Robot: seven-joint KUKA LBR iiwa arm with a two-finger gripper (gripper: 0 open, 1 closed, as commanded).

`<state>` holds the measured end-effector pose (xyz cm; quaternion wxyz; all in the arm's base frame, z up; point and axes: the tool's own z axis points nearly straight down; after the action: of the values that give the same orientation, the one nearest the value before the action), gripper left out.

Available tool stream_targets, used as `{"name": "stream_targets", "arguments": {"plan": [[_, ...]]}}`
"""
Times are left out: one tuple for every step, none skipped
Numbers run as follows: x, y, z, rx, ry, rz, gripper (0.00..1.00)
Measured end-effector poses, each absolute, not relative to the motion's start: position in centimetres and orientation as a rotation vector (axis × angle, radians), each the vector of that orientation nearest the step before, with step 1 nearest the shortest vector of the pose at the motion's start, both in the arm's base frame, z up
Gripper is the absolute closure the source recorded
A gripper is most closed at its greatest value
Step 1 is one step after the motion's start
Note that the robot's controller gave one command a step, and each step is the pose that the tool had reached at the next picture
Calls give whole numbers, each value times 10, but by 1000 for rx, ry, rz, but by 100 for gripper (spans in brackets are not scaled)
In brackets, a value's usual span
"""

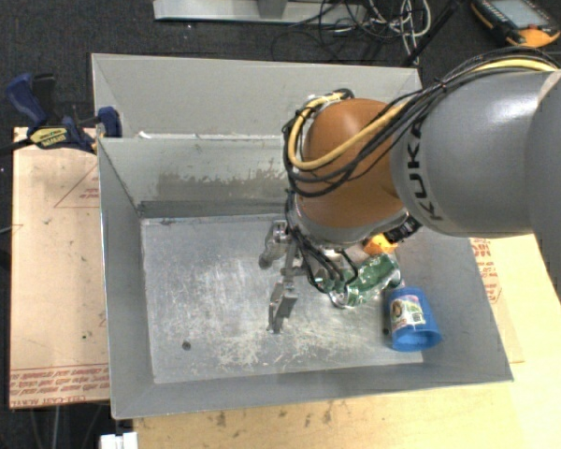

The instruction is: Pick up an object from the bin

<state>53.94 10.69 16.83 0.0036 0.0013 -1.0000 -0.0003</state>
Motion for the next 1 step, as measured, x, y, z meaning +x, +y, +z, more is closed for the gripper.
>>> {"name": "stream_targets", "arguments": {"plan": [[541, 106, 172, 1, -3142, -2, 0]]}}
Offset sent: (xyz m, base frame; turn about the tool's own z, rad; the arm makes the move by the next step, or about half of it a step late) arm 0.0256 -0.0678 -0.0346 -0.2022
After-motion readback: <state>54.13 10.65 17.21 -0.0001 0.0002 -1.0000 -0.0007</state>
